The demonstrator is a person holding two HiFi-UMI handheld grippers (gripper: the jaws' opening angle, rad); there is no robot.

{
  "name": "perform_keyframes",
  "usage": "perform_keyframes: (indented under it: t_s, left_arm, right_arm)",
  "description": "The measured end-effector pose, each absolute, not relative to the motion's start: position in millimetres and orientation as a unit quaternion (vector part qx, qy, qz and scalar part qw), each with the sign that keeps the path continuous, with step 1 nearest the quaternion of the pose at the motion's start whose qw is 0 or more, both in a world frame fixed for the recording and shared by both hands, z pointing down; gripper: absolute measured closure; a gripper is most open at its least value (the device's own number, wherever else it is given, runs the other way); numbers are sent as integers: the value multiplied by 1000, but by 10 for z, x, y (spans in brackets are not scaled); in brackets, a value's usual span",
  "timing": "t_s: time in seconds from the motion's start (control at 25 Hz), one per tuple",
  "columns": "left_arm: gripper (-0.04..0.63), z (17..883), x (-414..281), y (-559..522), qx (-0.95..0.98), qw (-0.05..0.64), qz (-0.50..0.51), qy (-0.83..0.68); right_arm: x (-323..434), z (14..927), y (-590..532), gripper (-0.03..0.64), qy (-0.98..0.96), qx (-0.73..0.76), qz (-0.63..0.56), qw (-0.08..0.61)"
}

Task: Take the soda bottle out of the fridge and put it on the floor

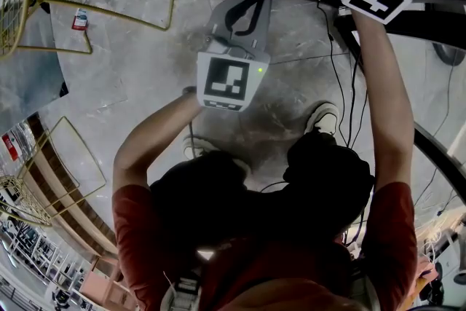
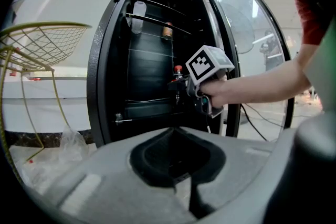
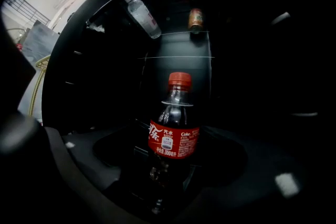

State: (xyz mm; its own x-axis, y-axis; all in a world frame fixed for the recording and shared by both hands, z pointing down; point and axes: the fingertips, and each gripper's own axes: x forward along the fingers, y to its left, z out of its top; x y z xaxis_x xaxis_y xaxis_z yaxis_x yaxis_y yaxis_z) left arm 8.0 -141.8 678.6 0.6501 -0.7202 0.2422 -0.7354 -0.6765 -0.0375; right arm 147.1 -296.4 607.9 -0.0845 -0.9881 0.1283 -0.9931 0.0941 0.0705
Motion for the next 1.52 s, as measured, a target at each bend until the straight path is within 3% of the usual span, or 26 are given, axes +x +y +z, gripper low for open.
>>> perform_keyframes:
  t_s: [0.44, 0.52, 1.52]
  left_arm:
    - [596, 6817, 104, -1424, 908, 32, 120, -401]
    - [597, 6825, 105, -1435, 907, 34, 120, -401]
    - [596, 6767, 5, -1481, 902, 36, 115, -416]
  right_arm:
    - [1553, 6120, -3032, 259, -732, 678, 37, 57]
    - [1579, 6107, -3025, 310, -732, 678, 37, 53]
    - [1578, 6086, -2828, 319, -740, 670, 45, 33]
